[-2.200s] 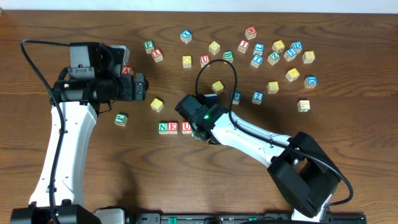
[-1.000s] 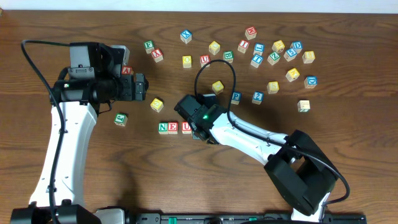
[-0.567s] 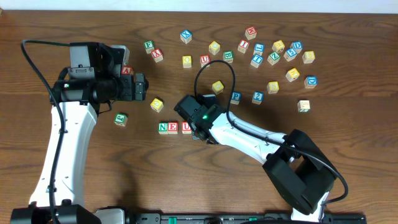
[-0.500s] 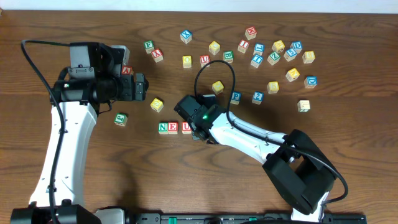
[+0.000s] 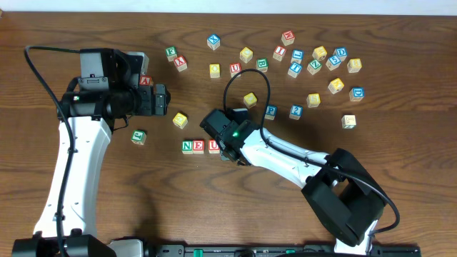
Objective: Spell out NEURIPS
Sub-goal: 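Open the right gripper and lift away from the I block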
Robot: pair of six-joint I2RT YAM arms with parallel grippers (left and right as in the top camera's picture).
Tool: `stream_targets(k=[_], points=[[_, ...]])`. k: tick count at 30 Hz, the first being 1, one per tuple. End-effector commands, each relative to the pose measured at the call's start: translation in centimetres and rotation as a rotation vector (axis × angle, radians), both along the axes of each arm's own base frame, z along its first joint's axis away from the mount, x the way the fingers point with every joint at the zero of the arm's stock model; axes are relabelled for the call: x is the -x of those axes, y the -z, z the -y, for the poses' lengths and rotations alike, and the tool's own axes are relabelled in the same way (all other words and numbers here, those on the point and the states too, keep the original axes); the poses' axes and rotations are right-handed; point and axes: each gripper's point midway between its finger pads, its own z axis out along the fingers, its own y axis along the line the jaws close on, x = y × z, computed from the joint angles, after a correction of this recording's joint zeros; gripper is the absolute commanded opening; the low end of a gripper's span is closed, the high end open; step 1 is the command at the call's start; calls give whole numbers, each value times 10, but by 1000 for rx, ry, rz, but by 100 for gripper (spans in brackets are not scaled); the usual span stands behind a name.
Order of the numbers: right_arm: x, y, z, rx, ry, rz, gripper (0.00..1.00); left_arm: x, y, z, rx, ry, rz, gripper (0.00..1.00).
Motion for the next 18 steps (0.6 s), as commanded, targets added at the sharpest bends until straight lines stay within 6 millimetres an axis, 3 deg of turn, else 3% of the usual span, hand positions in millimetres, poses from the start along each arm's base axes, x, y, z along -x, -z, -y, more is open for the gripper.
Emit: stream_targets(k=[1,18], points=[[0,5,5,17,18,-1,39,-4,-9,1,0,22,27,98],[-10,-13,7,-13,32,37,38,-4,-9,1,0,22,28,98]])
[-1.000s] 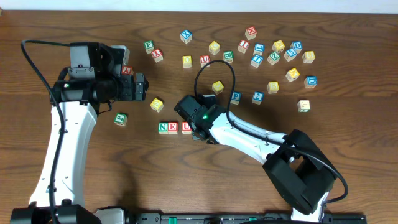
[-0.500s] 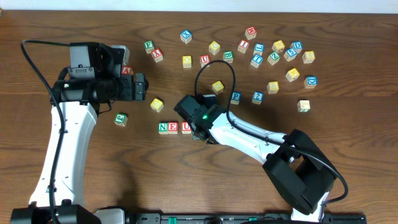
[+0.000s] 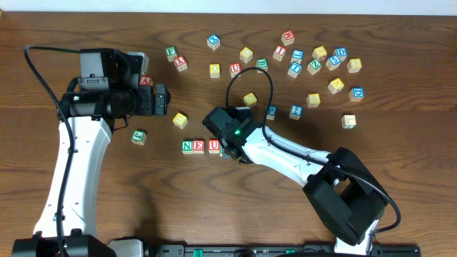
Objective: Spell out NEURIPS
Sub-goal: 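Open the right gripper and lift away from the I block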
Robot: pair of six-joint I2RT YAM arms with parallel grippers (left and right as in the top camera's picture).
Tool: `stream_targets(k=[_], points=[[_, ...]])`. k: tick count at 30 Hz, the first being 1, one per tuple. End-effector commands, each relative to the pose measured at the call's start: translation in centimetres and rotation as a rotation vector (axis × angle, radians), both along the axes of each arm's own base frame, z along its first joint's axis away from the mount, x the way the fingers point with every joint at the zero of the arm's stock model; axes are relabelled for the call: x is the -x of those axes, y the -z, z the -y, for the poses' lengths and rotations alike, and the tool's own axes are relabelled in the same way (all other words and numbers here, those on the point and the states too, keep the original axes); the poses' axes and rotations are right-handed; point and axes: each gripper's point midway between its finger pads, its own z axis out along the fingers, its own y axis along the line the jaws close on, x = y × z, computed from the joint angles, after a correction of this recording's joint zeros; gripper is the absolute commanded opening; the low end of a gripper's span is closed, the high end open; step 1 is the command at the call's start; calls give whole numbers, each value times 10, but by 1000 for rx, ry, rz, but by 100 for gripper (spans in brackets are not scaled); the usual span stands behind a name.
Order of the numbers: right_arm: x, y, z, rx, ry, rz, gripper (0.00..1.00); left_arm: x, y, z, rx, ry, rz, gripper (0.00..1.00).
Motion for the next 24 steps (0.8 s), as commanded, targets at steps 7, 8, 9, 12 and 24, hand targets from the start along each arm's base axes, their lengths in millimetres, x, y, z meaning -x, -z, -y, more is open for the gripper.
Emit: stream_targets(k=[7,8,9,12,24], points=[[-9,-21,-2,-20,-6,51,38,-4,-9,1,0,22,27,98],[-10,-23,-3,-23,-8,55,38,-4,-9,1,0,22,27,98],[-11,-26,-4,-26,-8,58,38,-4,-9,1,0,22,27,98],[-15,-34,-7,-32,-13,76,38,-4,-9,1,0,22,28,98],[-35,-86,1,11,6,201,40,-4,-9,1,0,22,28,98]])
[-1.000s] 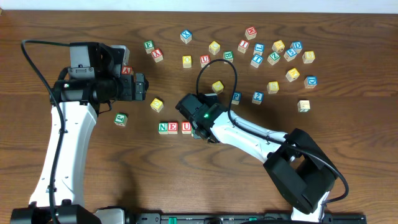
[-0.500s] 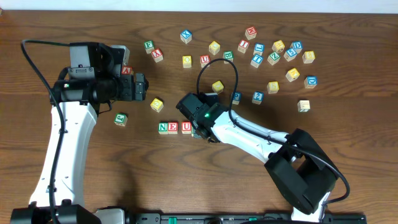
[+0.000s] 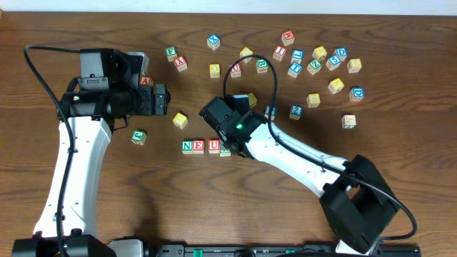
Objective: Spell out NEURIPS
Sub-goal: 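Open the right gripper and lift away from the I block, then move the right gripper over the blue P block at the back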
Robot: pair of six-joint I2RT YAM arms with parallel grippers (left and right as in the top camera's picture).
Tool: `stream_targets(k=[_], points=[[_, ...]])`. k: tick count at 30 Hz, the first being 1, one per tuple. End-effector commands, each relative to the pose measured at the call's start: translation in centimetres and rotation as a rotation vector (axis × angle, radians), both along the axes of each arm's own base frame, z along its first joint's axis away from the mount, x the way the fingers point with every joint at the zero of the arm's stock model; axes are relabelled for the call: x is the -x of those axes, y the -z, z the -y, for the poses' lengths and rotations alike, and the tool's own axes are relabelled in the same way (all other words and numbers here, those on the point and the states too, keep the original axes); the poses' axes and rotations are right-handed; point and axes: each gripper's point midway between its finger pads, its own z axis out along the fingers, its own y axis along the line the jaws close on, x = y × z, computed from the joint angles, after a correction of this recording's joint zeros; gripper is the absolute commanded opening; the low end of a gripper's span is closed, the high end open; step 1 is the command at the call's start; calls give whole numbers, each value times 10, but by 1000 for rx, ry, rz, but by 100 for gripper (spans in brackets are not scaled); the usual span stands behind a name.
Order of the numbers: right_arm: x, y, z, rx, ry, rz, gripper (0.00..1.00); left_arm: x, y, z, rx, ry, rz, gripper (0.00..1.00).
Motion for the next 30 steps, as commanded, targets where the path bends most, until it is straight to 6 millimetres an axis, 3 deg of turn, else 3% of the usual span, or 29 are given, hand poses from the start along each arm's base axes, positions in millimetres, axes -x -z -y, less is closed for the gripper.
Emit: stream_targets(k=[1,17,30], points=[[-18,-37,9,32,28,109,40,-4,-9,1,0,22,27,98],[-42,-88,53,122,179,158,45,-4,-9,1,0,22,27,98],[-51,-89,73,66,286,126,47,-4,-9,1,0,22,27,98]])
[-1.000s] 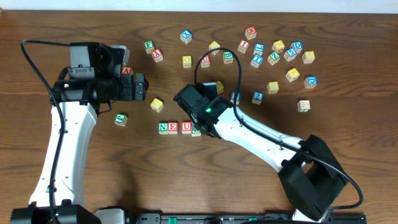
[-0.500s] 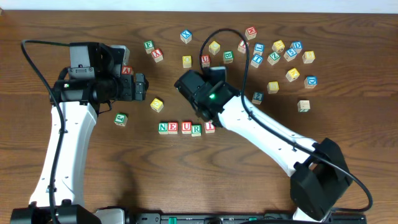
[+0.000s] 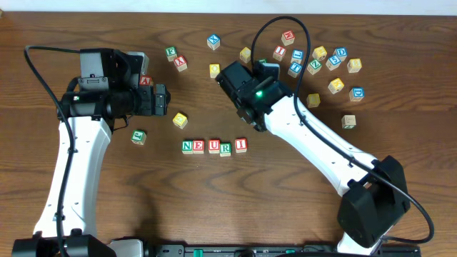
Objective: Spell out NEURIPS
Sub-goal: 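Move the right gripper over the blue P block at the back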
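A row of letter blocks reads N (image 3: pixel 187 146), E (image 3: pixel 198 146), U (image 3: pixel 213 146), R (image 3: pixel 226 148), I (image 3: pixel 241 145) on the wooden table (image 3: pixel 214 207). My right gripper (image 3: pixel 249 124) hangs just behind and right of the row's end, apart from the blocks, with nothing seen in it. My left gripper (image 3: pixel 163 100) hovers at the left, near a yellow block (image 3: pixel 180 120); its fingers are too dark to read.
Many loose letter blocks lie scattered along the back right, among them a yellow one (image 3: pixel 313 100) and a pale one (image 3: pixel 348 121). A green block (image 3: pixel 138 136) sits under the left arm. The right arm's cable (image 3: pixel 282 25) arches over the back blocks.
My right gripper has moved from the row's right end to up and behind it. The R and I blocks now show uncovered in the row. The left arm has not moved.
The row showed N, E, U while my right gripper sat low at its right end, covering what lay there. It stayed there through the following moments, shifting slightly. Now it is back from the row, which reads N E U R I.
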Robot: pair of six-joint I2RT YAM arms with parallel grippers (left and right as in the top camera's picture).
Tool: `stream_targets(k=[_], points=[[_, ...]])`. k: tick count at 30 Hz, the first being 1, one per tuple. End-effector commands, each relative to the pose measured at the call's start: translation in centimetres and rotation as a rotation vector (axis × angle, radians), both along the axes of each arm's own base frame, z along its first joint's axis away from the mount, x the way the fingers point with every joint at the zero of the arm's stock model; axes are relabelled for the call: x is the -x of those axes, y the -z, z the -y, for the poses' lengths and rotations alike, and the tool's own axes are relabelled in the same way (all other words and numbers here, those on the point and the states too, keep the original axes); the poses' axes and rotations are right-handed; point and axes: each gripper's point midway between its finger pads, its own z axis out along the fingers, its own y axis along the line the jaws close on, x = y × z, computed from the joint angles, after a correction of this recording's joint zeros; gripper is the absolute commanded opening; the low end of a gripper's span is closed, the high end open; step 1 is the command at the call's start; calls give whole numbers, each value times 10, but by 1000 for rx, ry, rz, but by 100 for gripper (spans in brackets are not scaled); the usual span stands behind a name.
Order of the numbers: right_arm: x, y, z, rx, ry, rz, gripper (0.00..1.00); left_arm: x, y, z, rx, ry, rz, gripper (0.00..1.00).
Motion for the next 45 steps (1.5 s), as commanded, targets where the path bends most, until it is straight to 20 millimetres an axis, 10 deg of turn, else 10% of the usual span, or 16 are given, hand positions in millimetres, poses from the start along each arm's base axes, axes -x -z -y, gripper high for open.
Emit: stream_targets(k=[1,38,45], points=[[-6,-16,5,-43,44,40,47,-4,-9,1,0,22,28,98],[-18,-16,2,-70,53,75,47,-4,-9,1,0,22,28,98],[-30,14,1,-84,74,27,46,-4,-9,1,0,22,28,98]])
